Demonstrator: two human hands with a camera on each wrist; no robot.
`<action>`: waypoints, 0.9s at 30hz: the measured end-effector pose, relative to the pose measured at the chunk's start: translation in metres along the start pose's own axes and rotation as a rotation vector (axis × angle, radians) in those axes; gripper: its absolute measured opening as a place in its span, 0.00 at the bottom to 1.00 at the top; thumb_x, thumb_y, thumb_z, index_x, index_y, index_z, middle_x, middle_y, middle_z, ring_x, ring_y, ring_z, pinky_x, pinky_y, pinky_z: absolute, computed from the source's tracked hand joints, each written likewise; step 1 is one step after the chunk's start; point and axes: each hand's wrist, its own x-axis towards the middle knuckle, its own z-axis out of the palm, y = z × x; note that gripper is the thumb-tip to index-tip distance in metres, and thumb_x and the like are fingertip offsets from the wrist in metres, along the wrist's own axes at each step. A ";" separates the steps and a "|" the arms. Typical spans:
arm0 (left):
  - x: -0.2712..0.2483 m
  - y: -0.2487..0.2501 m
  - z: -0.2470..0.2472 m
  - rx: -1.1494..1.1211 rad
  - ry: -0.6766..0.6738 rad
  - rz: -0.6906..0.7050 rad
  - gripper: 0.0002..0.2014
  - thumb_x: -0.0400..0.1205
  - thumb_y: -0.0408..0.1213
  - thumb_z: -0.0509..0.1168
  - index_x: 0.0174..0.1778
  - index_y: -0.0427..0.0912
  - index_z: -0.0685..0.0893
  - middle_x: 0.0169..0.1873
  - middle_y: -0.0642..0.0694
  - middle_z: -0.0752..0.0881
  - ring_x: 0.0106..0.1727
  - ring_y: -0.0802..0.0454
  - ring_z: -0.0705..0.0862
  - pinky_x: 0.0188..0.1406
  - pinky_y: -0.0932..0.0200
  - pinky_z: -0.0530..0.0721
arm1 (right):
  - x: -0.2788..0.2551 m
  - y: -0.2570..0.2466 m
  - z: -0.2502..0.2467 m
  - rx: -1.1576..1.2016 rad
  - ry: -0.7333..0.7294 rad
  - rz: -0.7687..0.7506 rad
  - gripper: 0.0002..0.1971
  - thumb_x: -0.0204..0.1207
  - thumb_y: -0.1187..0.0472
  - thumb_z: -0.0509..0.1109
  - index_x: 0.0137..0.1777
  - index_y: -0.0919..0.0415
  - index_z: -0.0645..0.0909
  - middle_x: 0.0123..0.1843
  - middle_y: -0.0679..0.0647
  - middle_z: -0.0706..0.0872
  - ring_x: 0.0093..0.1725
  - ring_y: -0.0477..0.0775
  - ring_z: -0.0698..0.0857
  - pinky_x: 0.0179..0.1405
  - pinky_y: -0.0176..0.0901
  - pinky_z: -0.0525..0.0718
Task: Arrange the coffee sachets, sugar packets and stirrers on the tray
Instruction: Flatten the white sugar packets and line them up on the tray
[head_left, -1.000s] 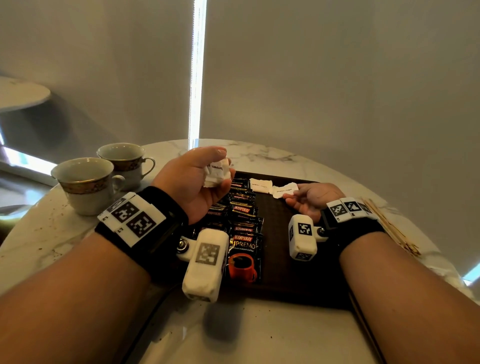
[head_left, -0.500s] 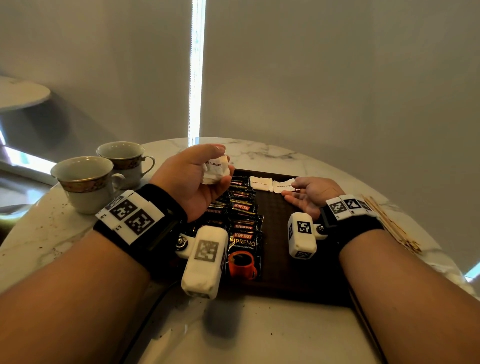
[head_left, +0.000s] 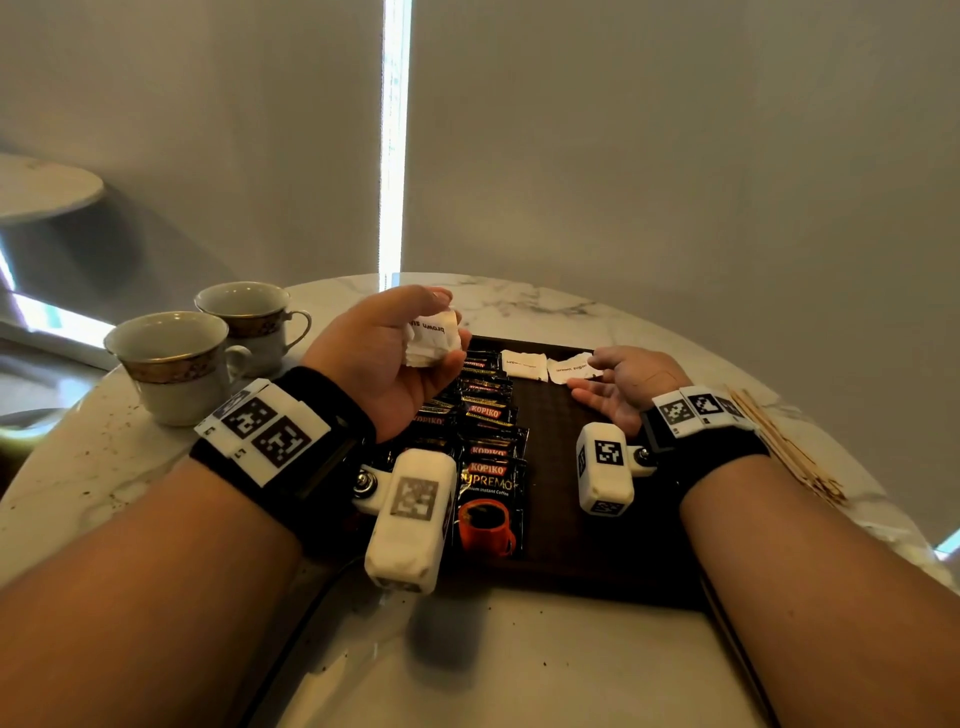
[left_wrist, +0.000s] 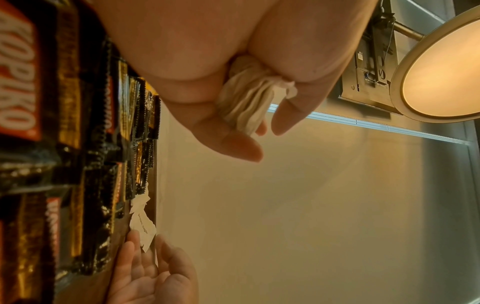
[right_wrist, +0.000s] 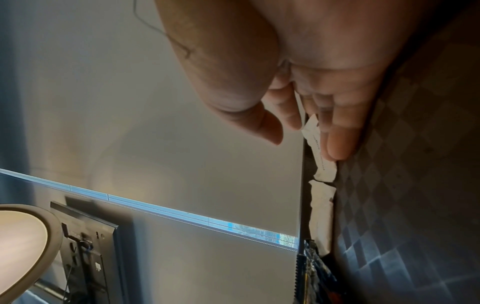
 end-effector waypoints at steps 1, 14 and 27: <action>-0.001 0.000 0.001 0.001 0.002 0.000 0.08 0.82 0.33 0.67 0.56 0.37 0.81 0.49 0.37 0.82 0.39 0.48 0.86 0.25 0.63 0.85 | 0.000 0.000 0.000 -0.006 0.003 0.000 0.17 0.83 0.69 0.65 0.72 0.67 0.74 0.65 0.69 0.82 0.48 0.61 0.89 0.30 0.45 0.88; -0.005 0.000 0.000 -0.069 -0.055 -0.008 0.10 0.80 0.31 0.61 0.56 0.35 0.82 0.49 0.35 0.81 0.44 0.43 0.86 0.31 0.59 0.88 | 0.007 0.002 0.002 -0.009 0.047 -0.001 0.21 0.81 0.64 0.67 0.73 0.66 0.74 0.68 0.69 0.82 0.48 0.61 0.90 0.25 0.43 0.87; -0.007 -0.002 0.004 -0.045 -0.085 0.009 0.17 0.83 0.23 0.53 0.62 0.35 0.83 0.61 0.28 0.82 0.53 0.35 0.91 0.42 0.52 0.93 | -0.003 -0.012 0.002 -0.041 0.193 -0.111 0.07 0.80 0.61 0.69 0.55 0.62 0.80 0.48 0.58 0.82 0.40 0.52 0.82 0.30 0.44 0.79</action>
